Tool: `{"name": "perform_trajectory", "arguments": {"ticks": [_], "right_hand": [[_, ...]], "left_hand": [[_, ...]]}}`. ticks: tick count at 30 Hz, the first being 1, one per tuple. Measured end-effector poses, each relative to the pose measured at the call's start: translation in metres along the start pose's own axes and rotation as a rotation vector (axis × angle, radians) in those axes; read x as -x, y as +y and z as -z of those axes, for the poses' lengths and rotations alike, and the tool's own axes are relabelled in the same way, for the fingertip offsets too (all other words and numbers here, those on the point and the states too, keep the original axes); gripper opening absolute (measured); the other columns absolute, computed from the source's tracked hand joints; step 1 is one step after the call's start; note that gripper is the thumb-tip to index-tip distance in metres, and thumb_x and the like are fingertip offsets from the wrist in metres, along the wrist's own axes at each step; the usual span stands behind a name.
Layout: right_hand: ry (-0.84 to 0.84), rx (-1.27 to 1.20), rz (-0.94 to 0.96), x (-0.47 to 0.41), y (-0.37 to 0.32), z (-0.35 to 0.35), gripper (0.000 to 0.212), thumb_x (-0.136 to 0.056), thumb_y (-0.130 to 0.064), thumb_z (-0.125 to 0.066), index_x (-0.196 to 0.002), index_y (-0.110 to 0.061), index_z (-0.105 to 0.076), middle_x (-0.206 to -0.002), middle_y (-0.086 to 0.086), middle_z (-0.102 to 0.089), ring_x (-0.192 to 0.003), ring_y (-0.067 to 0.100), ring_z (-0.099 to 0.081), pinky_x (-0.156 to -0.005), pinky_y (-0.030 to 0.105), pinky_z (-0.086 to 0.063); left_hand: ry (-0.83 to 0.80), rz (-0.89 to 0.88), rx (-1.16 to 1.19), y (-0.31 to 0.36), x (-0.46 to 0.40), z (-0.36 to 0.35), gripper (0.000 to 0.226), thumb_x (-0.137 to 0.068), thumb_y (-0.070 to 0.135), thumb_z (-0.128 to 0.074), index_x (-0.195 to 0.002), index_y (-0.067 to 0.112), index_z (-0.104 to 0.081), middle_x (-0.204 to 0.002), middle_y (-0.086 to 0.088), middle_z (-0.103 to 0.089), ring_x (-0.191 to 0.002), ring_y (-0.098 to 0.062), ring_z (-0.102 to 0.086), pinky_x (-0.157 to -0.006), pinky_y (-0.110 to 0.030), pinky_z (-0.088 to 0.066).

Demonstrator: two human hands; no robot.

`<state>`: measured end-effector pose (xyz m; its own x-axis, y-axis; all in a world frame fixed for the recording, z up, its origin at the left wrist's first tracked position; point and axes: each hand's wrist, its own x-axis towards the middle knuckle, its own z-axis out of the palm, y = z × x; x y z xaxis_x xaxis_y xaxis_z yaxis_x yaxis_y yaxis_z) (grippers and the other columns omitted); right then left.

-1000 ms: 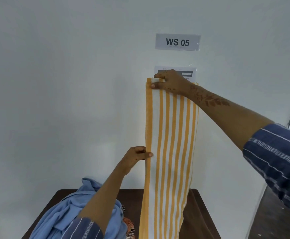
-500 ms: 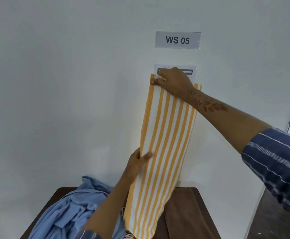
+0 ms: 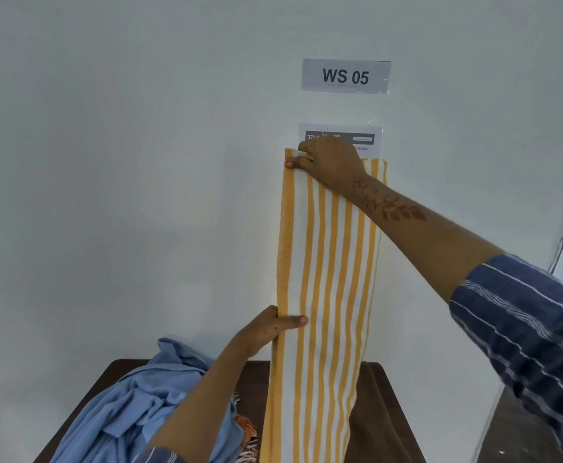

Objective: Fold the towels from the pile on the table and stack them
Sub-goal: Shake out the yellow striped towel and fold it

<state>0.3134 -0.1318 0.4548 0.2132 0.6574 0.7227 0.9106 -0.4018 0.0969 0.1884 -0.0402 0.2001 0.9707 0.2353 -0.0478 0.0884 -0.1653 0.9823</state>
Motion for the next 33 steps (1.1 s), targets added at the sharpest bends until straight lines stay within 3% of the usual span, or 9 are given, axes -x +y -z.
{"name": "perform_trajectory", "arguments": {"ticks": [3, 8, 13, 17, 22, 25, 27, 31, 33], "right_hand": [[-0.013, 0.034, -0.055, 0.008, 0.002, -0.009, 0.036, -0.094, -0.043, -0.047, -0.081, -0.011, -0.057, -0.088, 0.011, -0.064, -0.086, 0.026, -0.059, -0.071, 0.035, -0.044], [0.011, 0.063, -0.045, 0.016, -0.001, -0.015, 0.037, -0.095, -0.047, -0.045, -0.074, -0.016, -0.046, -0.078, 0.005, -0.054, -0.074, 0.022, -0.053, -0.066, 0.033, -0.041], [-0.007, 0.054, -0.061, 0.015, -0.003, -0.017, 0.036, -0.095, -0.046, -0.045, -0.076, -0.016, -0.049, -0.08, 0.006, -0.056, -0.076, 0.022, -0.055, -0.069, 0.034, -0.044], [-0.132, -0.001, -0.127, 0.025, -0.007, -0.036, 0.032, -0.094, -0.04, -0.048, -0.079, -0.013, -0.056, -0.087, 0.008, -0.061, -0.087, 0.025, -0.06, -0.07, 0.032, -0.043], [-0.496, -0.213, -0.435, 0.07, 0.009, -0.062, 0.043, -0.088, -0.039, -0.061, -0.107, 0.0, -0.062, -0.109, 0.014, -0.062, -0.106, 0.029, -0.057, -0.086, 0.033, -0.046], [-0.576, -0.382, -0.594, 0.129, 0.015, -0.074, 0.053, -0.088, -0.041, -0.06, -0.097, 0.011, -0.058, -0.102, 0.024, -0.06, -0.095, 0.031, -0.058, -0.069, 0.03, -0.043], [-0.64, -0.55, -0.788, 0.174, 0.016, -0.085, 0.053, -0.089, -0.049, -0.056, -0.096, 0.004, -0.054, -0.098, 0.019, -0.057, -0.086, 0.028, -0.055, -0.062, 0.027, -0.04], [-0.742, -0.8, -1.074, 0.235, 0.016, -0.092, 0.071, -0.085, -0.066, -0.045, -0.115, -0.003, -0.06, -0.112, 0.014, -0.062, -0.093, 0.029, -0.063, -0.078, 0.039, -0.056], [-0.721, -1.048, -1.153, 0.252, 0.016, -0.092, 0.076, -0.083, -0.07, -0.041, -0.123, -0.007, -0.057, -0.121, 0.01, -0.06, -0.111, 0.03, -0.059, -0.092, 0.045, -0.052]], "left_hand": [[-0.015, 0.014, 0.008, -0.004, 0.003, -0.007, 0.042, -0.09, 0.026, -0.061, -0.129, 0.017, -0.05, -0.115, 0.007, -0.064, -0.101, -0.006, -0.063, -0.08, -0.018, -0.053], [-0.014, 0.041, 0.13, -0.017, 0.01, -0.01, 0.047, -0.086, 0.028, -0.065, -0.129, 0.012, -0.053, -0.117, 0.002, -0.066, -0.106, -0.013, -0.064, -0.093, -0.028, -0.051], [-0.107, -0.005, 0.072, -0.009, 0.009, -0.017, 0.077, -0.058, 0.043, -0.083, -0.126, 0.031, -0.048, -0.124, 0.005, -0.062, -0.113, -0.014, -0.06, -0.1, -0.039, -0.047], [-0.126, -0.025, 0.116, 0.006, 0.008, -0.028, 0.061, -0.058, 0.038, -0.081, -0.114, 0.029, -0.058, -0.114, 0.005, -0.068, -0.106, -0.016, -0.065, -0.094, -0.035, -0.051], [0.058, -0.044, 0.301, 0.019, 0.006, -0.024, 0.038, -0.076, 0.028, -0.075, -0.11, 0.014, -0.064, -0.099, -0.003, -0.073, -0.089, -0.02, -0.071, -0.075, -0.033, -0.057], [0.123, -0.029, 0.414, 0.015, 0.011, -0.016, 0.023, -0.086, 0.023, -0.064, -0.105, 0.01, -0.066, -0.098, -0.009, -0.072, -0.084, -0.022, -0.07, -0.071, -0.032, -0.056], [0.183, 0.024, 0.448, 0.01, 0.011, -0.014, 0.026, -0.085, 0.027, -0.065, -0.105, 0.01, -0.067, -0.096, -0.01, -0.072, -0.084, -0.025, -0.069, -0.076, -0.036, -0.055], [0.291, 0.038, 0.547, 0.002, 0.012, -0.017, 0.071, -0.067, 0.041, -0.082, -0.125, 0.011, -0.057, -0.108, -0.011, -0.07, -0.098, -0.031, -0.067, -0.087, -0.046, -0.054], [0.326, 0.02, 0.576, 0.001, 0.014, -0.018, 0.043, -0.075, 0.034, -0.077, -0.111, 0.015, -0.062, -0.095, -0.005, -0.074, -0.094, -0.028, -0.067, -0.084, -0.043, -0.054]]}}
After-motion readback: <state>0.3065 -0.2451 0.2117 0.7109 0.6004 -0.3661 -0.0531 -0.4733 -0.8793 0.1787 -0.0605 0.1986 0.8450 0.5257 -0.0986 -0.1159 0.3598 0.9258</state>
